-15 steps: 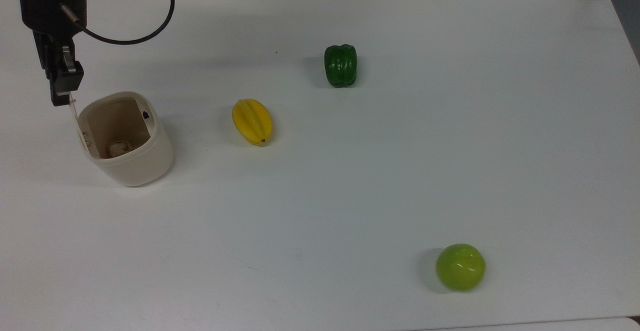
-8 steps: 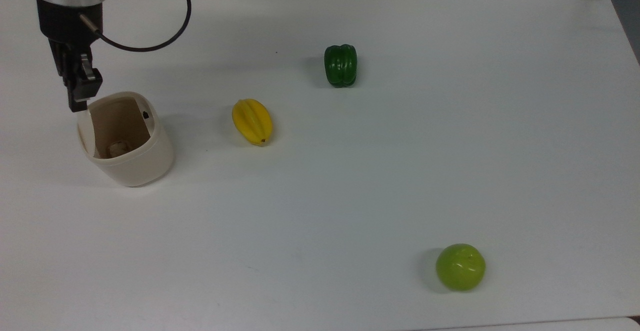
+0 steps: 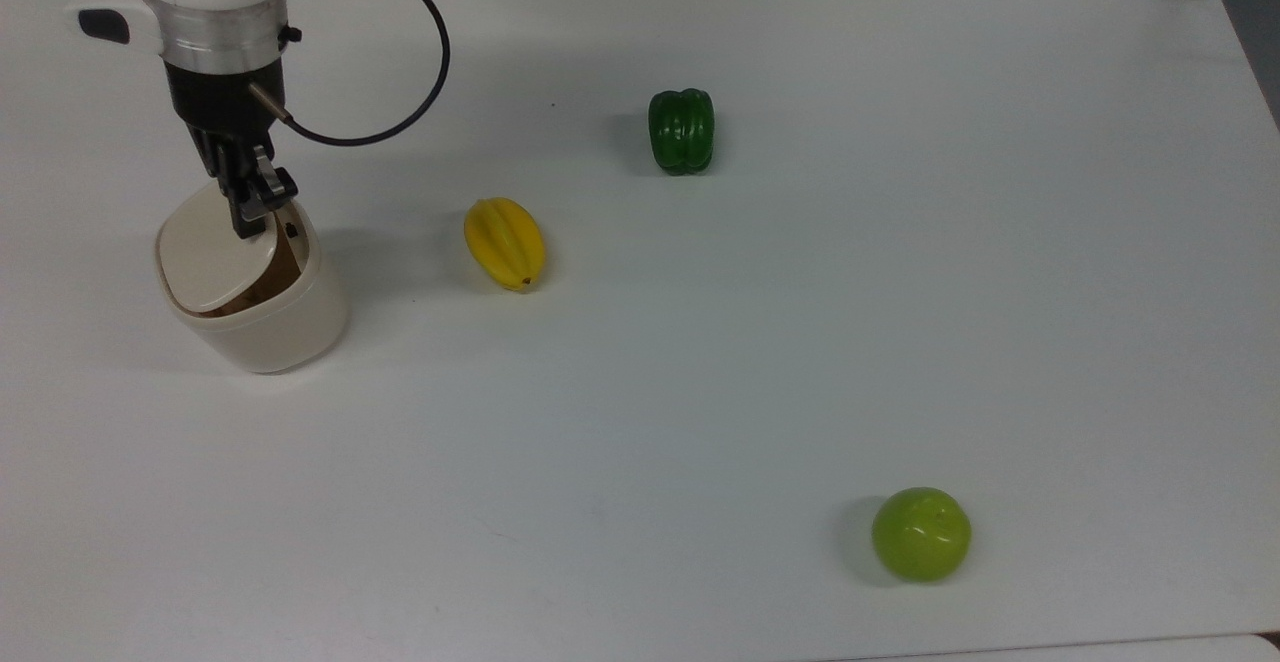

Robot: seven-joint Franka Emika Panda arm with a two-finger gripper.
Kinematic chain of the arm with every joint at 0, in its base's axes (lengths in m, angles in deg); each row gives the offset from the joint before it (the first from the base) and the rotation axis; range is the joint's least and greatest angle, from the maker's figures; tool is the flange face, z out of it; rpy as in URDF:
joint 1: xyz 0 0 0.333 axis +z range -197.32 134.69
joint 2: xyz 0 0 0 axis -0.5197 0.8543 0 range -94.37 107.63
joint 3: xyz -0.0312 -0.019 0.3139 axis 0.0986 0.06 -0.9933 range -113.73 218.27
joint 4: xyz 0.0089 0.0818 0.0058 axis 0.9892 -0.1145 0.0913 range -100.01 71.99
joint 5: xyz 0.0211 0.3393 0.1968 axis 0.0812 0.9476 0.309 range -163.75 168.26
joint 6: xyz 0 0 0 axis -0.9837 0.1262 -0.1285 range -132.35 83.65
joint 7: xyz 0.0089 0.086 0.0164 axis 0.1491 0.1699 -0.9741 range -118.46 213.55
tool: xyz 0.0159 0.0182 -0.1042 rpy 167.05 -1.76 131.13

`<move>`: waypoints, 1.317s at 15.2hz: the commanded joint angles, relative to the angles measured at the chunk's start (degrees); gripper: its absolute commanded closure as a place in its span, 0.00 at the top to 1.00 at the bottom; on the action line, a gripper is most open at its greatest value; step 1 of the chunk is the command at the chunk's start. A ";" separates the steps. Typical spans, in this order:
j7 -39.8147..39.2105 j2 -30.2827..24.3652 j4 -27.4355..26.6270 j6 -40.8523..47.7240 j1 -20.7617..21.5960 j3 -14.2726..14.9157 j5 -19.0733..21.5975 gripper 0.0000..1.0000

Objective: Close garbage bin
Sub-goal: 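Push the raised lid down onto the bin opening with the gripper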

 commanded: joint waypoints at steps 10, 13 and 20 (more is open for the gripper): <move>2.47 1.23 -2.04 4.14 1.28 0.18 -0.37 0.00; 2.47 1.23 -2.12 4.05 1.02 0.18 -0.37 0.00; 3.17 2.29 -2.13 4.14 1.02 0.18 -0.37 0.00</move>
